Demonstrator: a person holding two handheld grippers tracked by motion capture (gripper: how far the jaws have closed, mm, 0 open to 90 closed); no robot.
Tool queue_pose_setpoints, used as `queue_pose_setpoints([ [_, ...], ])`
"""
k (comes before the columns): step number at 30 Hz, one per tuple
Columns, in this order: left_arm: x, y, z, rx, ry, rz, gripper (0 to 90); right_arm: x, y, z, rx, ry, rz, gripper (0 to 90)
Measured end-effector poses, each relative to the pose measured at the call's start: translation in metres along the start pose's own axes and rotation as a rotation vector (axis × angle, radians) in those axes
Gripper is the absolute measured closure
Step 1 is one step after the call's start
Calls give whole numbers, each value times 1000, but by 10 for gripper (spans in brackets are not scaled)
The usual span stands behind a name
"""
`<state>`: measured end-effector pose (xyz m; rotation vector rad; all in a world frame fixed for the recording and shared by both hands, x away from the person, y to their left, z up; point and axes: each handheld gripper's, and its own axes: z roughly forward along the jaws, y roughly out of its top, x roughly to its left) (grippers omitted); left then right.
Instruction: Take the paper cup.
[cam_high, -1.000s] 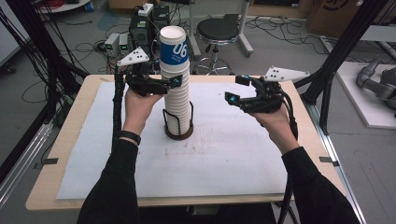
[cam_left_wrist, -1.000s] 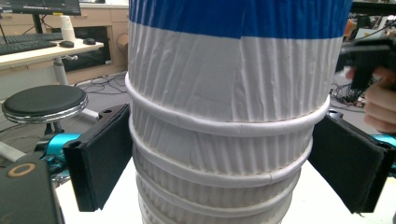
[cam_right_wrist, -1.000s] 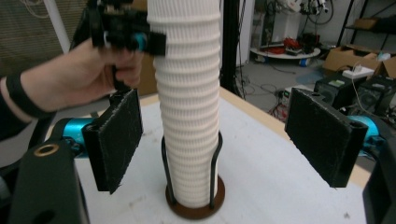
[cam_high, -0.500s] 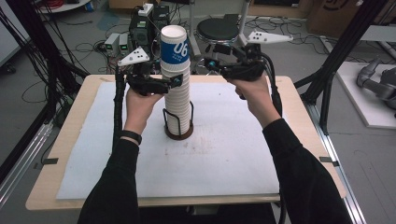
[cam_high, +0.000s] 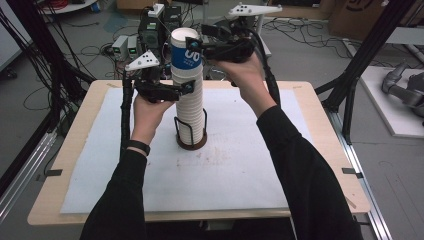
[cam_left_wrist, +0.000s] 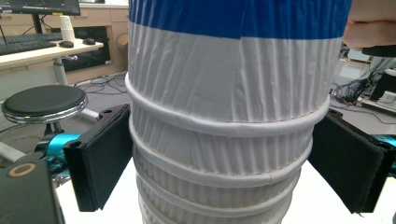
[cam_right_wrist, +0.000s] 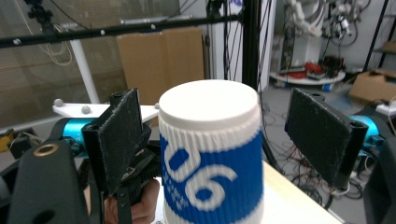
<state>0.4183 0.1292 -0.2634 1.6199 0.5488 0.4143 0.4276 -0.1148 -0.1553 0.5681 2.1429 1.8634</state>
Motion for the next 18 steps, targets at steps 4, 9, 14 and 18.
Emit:
queue_pose_setpoints([
  [4,0,0,0,1,0,1,110,3,4,11,8,-12,2,198],
  [9,0,0,-1,5,-1,7,110,5,6,27,50,-21,18,237],
  [14,0,0,-1,4,1,6,111,3,5,29,64,-15,26,305],
  [18,0,0,-1,5,0,7,111,4,6,28,64,-21,19,311],
])
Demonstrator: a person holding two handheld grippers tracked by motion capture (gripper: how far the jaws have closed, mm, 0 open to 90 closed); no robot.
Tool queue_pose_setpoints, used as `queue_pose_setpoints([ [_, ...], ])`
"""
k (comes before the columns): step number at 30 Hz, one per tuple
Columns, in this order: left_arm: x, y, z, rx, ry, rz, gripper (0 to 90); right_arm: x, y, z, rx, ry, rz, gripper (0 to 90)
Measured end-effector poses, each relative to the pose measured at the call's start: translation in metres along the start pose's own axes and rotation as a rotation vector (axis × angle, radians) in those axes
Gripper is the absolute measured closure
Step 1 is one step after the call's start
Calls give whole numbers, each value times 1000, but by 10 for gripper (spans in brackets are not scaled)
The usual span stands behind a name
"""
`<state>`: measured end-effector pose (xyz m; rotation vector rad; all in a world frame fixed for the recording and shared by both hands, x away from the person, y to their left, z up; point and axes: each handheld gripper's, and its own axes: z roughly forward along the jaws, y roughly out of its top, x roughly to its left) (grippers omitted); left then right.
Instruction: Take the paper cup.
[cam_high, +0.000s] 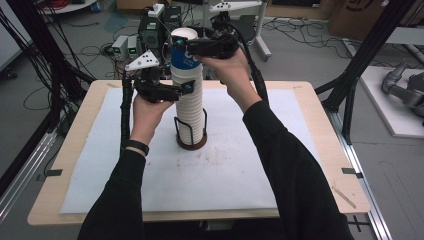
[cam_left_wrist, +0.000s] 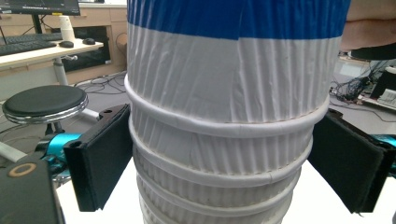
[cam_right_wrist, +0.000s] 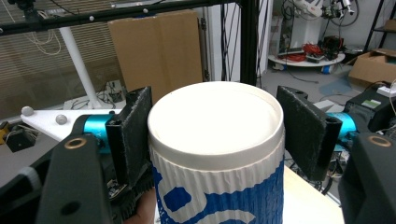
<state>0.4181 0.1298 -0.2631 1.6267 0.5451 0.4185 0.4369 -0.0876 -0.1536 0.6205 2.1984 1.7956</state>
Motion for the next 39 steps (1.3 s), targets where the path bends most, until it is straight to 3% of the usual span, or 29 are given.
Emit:
queue_pose_setpoints([
  [5,0,0,0,0,2,1,111,2,7,-7,-57,11,-3,312],
  [17,-1,0,1,1,4,4,112,17,36,-26,-161,13,-63,311],
  [21,-1,0,1,-1,4,5,112,21,44,-37,-220,34,-62,312],
  [24,-1,0,1,-1,4,8,112,22,47,-44,-236,24,-78,312],
  [32,-1,0,1,4,7,14,112,18,45,-74,-258,6,-91,312],
  [39,-1,0,1,5,7,14,112,6,28,-104,-256,-28,-99,311],
])
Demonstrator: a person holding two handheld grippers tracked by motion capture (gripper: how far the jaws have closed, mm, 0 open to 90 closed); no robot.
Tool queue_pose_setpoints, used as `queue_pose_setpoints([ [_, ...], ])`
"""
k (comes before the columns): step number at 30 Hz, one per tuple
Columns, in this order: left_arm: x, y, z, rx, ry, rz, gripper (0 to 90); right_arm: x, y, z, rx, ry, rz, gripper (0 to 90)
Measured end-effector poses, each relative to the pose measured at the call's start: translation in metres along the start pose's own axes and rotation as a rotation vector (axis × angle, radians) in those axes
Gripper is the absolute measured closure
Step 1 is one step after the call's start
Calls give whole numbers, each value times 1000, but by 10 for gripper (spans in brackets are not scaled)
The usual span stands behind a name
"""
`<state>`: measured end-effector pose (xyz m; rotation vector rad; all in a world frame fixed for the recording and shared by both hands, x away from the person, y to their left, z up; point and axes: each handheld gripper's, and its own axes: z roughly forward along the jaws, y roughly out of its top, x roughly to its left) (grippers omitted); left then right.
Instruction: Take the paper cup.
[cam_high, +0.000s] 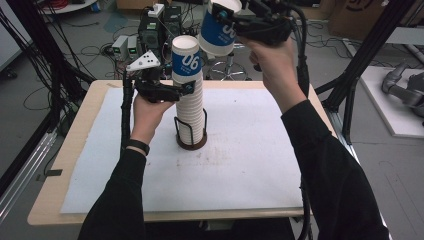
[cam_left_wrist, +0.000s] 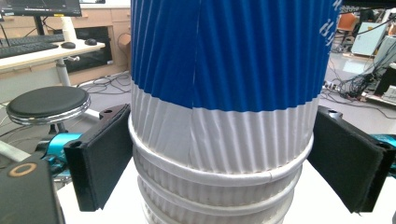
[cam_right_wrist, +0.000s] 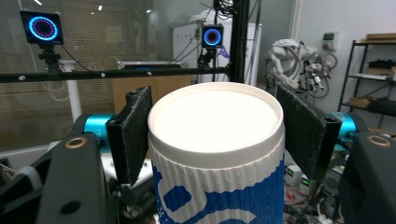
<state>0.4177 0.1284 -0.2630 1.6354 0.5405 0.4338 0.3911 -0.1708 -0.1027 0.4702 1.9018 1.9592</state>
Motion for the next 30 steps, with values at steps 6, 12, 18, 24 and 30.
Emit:
queue_pose_setpoints([
  [6,0,0,0,5,2,3,112,-7,-15,-25,14,-22,7,312],
  [12,0,0,0,4,3,4,112,-11,-35,-48,32,-35,20,312],
  [18,-1,0,0,4,2,9,112,-10,-57,-69,60,-50,14,312],
  [24,-1,0,0,6,2,10,112,-5,-86,-88,88,-52,17,312],
  [30,-2,1,-1,11,6,12,112,-3,-117,-105,112,-63,34,312],
])
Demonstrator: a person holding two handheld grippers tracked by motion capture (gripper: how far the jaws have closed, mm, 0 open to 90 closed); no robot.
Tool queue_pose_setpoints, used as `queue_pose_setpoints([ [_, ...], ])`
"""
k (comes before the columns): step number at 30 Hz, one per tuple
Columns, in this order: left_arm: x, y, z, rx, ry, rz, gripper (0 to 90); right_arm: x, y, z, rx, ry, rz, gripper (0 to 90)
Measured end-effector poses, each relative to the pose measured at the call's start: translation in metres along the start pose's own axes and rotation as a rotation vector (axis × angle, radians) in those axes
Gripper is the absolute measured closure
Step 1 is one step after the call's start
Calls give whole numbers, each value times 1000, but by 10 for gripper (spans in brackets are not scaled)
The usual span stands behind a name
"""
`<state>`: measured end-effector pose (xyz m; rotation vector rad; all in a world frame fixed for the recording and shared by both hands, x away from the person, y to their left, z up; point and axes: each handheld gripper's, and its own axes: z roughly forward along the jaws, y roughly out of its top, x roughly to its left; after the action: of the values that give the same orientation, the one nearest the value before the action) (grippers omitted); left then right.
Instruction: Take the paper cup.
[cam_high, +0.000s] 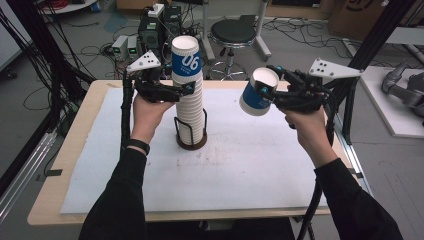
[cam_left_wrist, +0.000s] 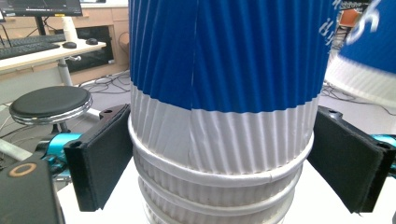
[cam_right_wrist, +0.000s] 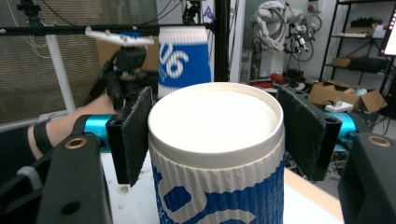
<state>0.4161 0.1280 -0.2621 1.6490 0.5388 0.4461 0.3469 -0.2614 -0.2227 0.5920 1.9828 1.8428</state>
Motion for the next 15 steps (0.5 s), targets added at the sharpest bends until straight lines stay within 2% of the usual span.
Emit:
queue_pose_setpoints([
  [3,0,0,0,0,1,1,111,1,-16,-6,10,-6,8,312],
  [12,-1,1,0,-4,8,4,108,1,-66,-16,44,-12,74,312],
  [15,-1,2,-2,-16,21,-2,52,2,-79,-17,51,-13,85,311],
])
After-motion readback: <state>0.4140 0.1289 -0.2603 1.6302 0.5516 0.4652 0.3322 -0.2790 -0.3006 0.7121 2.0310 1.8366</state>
